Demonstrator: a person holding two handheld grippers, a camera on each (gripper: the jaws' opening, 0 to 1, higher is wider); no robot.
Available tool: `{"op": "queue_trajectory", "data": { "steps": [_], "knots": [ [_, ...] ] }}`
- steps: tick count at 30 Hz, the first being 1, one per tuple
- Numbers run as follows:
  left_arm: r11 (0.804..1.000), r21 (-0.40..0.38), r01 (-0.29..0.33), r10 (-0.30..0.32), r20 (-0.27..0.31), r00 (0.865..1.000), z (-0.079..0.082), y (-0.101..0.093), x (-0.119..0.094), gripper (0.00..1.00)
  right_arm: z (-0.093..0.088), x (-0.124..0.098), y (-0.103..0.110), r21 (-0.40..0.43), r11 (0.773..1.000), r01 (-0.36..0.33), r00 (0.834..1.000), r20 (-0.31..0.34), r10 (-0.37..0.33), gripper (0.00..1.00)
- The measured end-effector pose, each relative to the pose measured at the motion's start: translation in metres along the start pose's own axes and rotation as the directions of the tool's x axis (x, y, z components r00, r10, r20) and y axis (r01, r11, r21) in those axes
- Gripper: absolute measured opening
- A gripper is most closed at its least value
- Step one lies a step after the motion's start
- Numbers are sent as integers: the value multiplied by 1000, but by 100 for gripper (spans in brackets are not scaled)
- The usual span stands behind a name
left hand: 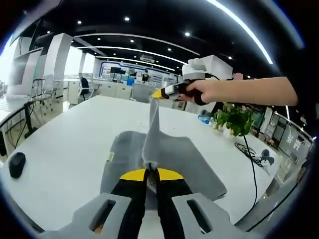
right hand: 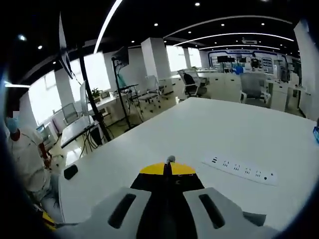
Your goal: Fold the towel on the table until its edges align and the towel forms a compact rectangular stack.
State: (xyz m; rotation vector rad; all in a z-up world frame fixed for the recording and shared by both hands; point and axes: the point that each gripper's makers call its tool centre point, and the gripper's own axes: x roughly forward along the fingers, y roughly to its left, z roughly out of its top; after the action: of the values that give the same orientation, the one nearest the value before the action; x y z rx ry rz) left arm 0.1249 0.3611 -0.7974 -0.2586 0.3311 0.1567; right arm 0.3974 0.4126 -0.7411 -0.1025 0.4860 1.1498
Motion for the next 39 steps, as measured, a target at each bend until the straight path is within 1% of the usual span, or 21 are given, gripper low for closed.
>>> {"op": "queue_trajectory", "data": {
  "steps": [4,7,8,11,13,17,18,20,23,27,28,30,33,35,38,39],
  "knots": [
    [1000,-23,-19,19,-13,1000,-7,10,2,7,-6,16,2,7,1000,3,1000,-18,-3,0],
    [999,-23,-24,24,-27,999,-12,15,4,7,-13,30,9,11,1000,3,999,-33,-2,0],
    [999,-33,-38,37,-35,999,-16,20,6,7,-15,34,11,7,1000,5,999,-40,-5,0],
    [996,-62,-58,55,-45,997,-22,26,6,7,-21,48,16,16,1000,4,998,-57,-3,0],
    [995,-72,-63,59,-50,997,-23,26,5,7,-24,54,18,17,1000,2,998,-64,-1,0],
    [994,-84,-70,64,-67,996,-30,31,7,7,-32,66,21,24,1000,8,997,-83,-6,0],
    [993,-90,-78,71,-68,995,-34,35,8,7,-34,70,23,21,1000,9,996,-85,-8,0],
    [992,-95,-86,79,-73,994,-36,38,8,6,-37,75,22,12,1000,21,996,-90,-20,0],
    [987,-120,-105,95,-89,992,-43,46,9,6,-46,85,23,23,999,36,994,-106,-34,0],
    [984,-127,-122,108,-112,988,-54,54,12,6,-59,99,29,3,999,44,991,-127,-43,0],
    [983,-132,-124,108,-122,987,-60,57,14,6,-62,101,30,0,999,43,990,-132,-42,0],
    [982,-142,-127,109,-127,986,-63,59,14,6,-68,107,31,-29,999,38,988,-147,-42,0],
    [979,-150,-137,116,-142,983,-69,61,16,6,-74,113,32,-29,999,38,987,-156,-42,0],
    [978,-154,-142,120,-148,982,-71,62,17,6,-77,117,33,-31,999,39,986,-160,-44,0],
    [974,-166,-155,128,-162,978,-77,69,20,6,-81,123,33,-78,996,39,986,-159,-51,0],
    [974,-165,-157,129,-167,977,-78,70,21,6,-83,124,34,-79,996,38,986,-159,-50,0]
  ]
}}
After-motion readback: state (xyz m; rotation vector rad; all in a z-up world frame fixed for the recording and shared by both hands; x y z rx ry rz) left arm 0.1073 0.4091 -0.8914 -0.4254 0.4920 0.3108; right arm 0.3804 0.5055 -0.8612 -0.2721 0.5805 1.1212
